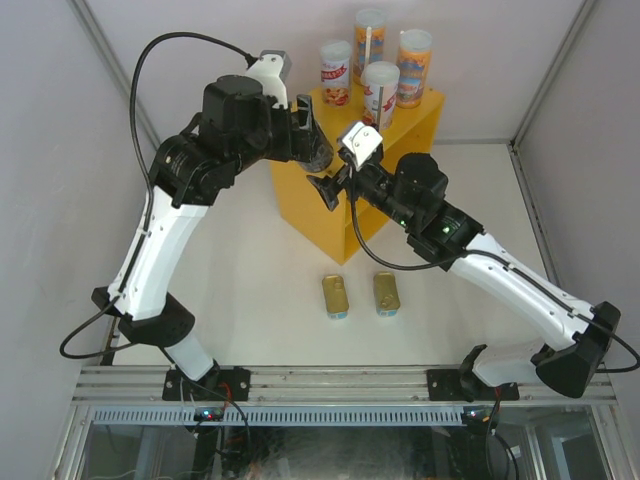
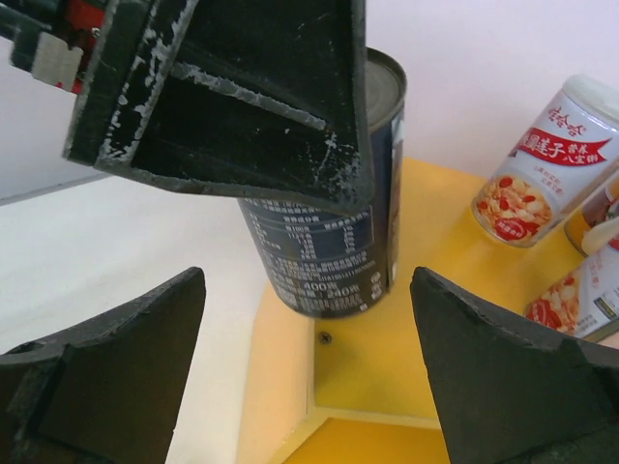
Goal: Place and organize the canned foods onto the counter
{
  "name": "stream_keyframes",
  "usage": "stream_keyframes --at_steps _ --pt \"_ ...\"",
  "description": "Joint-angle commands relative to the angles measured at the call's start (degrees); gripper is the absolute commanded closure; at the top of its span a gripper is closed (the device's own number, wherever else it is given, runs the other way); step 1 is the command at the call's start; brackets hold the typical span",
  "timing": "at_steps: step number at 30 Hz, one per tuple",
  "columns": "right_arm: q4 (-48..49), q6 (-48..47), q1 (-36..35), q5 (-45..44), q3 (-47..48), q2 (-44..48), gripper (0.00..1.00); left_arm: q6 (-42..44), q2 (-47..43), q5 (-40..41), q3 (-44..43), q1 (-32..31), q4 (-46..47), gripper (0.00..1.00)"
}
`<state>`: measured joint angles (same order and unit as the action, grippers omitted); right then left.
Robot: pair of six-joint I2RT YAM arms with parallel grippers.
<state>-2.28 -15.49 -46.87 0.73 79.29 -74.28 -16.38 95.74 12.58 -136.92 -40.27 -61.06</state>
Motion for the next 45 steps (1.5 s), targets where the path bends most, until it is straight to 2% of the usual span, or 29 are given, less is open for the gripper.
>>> stream_keyframes --at_steps 1,15,20,27,30,35,36,39,40,45 --pt "3.89 -2.80 0.11 1.98 3.25 -1.36 0.14 -2.75 -2.52 -5.01 -5.47 0.85 8.69 1.00" --pt "5.88 -10.70 0.16 -0.73 6.17 -5.61 0.12 -5.83 -4.45 -10.22 -5.12 1.12 5.64 1.00" --pt "6.17 -10.66 0.97 -0.06 6.99 -7.32 0.12 -6.49 -4.69 -11.61 -5.02 1.17 5.76 1.00" --pt "7.31 -10.19 1.89 0.61 7.68 -9.03 0.17 -6.97 -4.62 -12.72 -5.00 1.50 6.08 1.00" --pt "7.54 -9.58 2.75 1.25 7.97 -9.84 0.25 -7.30 -4.29 -13.27 -5.03 1.68 6.55 1.00" --pt "7.44 -8.07 4.12 3.00 8.21 -10.33 0.45 -7.34 -3.86 -13.01 -4.81 1.78 6.82 1.00" --pt "7.41 -7.84 4.34 3.39 8.29 -10.39 0.51 -7.42 -3.86 -12.83 -4.49 1.78 7.16 1.00" --pt "6.67 -7.21 4.97 4.31 8.94 -10.57 0.80 -7.85 -4.42 -11.55 -3.30 1.78 9.26 1.00" --pt "6.66 -7.01 5.14 4.44 9.08 -10.68 0.83 -7.95 -4.73 -10.96 -2.75 1.78 10.03 1.00" --pt "6.22 -5.93 6.20 5.59 9.89 -11.12 0.86 -8.31 -7.06 -7.66 2.15 1.79 14.53 0.95"
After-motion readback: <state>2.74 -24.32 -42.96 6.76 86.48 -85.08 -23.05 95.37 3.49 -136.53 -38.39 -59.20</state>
